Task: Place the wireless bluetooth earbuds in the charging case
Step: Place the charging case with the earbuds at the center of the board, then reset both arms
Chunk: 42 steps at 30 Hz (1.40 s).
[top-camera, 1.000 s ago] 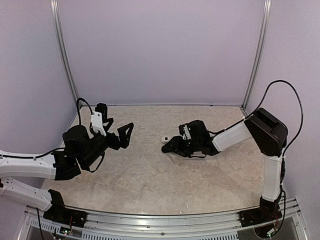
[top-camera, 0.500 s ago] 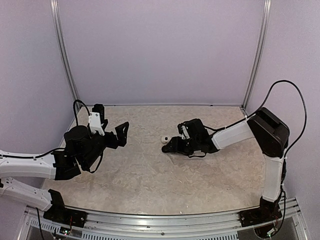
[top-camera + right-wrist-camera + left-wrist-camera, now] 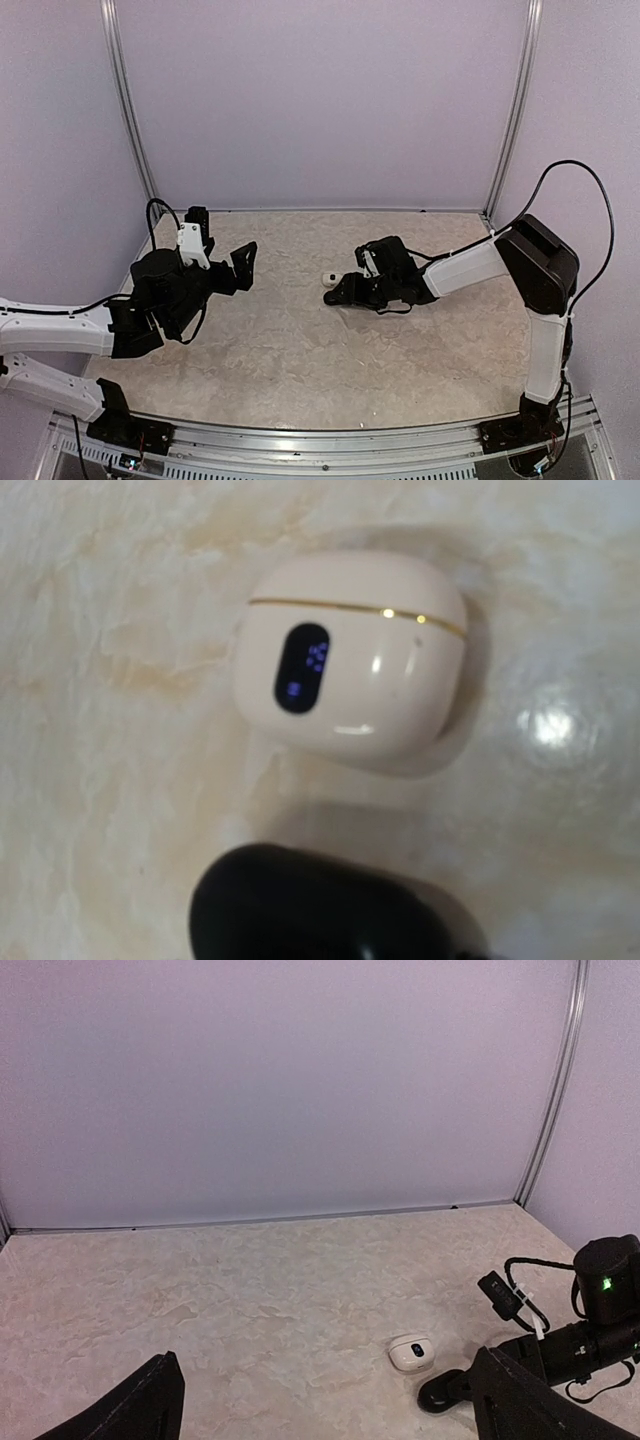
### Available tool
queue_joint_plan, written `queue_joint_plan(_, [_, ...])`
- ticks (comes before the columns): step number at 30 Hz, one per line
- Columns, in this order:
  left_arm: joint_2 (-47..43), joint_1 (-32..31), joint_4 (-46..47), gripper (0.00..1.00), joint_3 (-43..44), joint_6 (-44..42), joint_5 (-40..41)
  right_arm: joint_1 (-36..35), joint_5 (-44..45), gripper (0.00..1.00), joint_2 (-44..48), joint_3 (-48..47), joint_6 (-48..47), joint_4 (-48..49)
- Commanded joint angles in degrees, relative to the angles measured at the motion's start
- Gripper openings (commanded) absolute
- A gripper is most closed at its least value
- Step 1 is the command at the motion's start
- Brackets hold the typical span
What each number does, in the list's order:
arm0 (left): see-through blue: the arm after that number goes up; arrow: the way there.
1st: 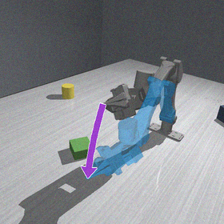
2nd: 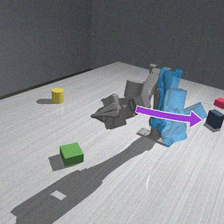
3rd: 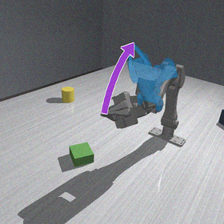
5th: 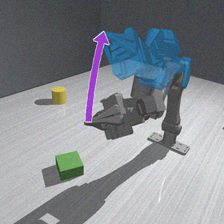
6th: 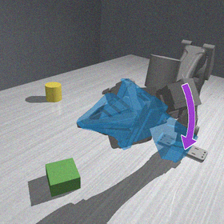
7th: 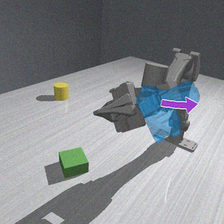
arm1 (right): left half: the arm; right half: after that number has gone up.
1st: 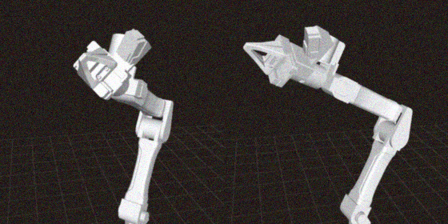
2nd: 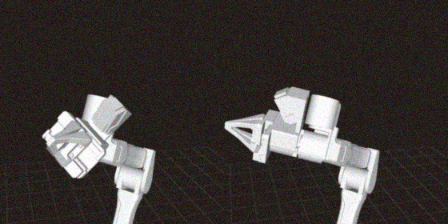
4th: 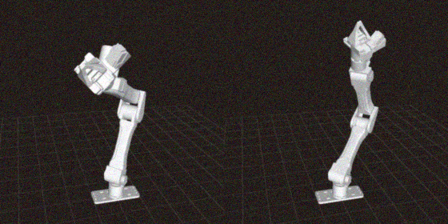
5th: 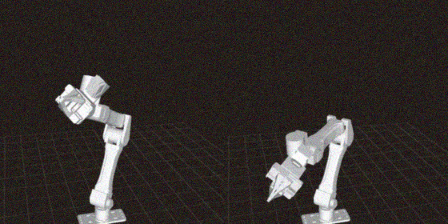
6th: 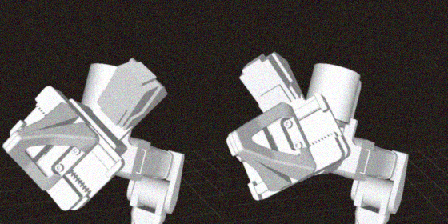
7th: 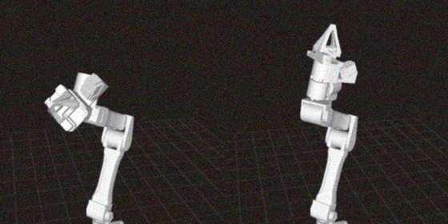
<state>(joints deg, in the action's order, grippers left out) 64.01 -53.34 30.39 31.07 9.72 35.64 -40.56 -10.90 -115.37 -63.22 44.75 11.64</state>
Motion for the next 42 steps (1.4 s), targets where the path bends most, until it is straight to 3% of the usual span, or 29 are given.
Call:
queue_joint_plan(1, [0.2,0.5,-0.3,0.99,1.4,0.4,0.4,-0.9,-0.8,0.6,-2.9,0.4,-0.3,-8.1])
queue_joint_plan(14, [-0.2,0.8,-0.2,0.99,1.4,0.7,-0.3,-2.8,-2.0,0.57,-3.4,-0.9,1.7,-6.9])
queue_joint_plan(29, [0.9,1.7,-1.7,0.99,2.8,1.9,-1.7,-0.5,1.5,0.66,5.6,7.9,1.7,-7.0])
queue_joint_plan(36, [3.9,7.3,-9.2,0.99,8.6,7.5,-11.2,4.1,-0.6,0.66,14.9,13.2,-7.4,-1.3])
queue_joint_plan(42, [5.7,13.9,-10.5,0.99,12.0,8.8,-19.4,7.9,0.9,0.68,25.7,15.3,-16.4,0.2])
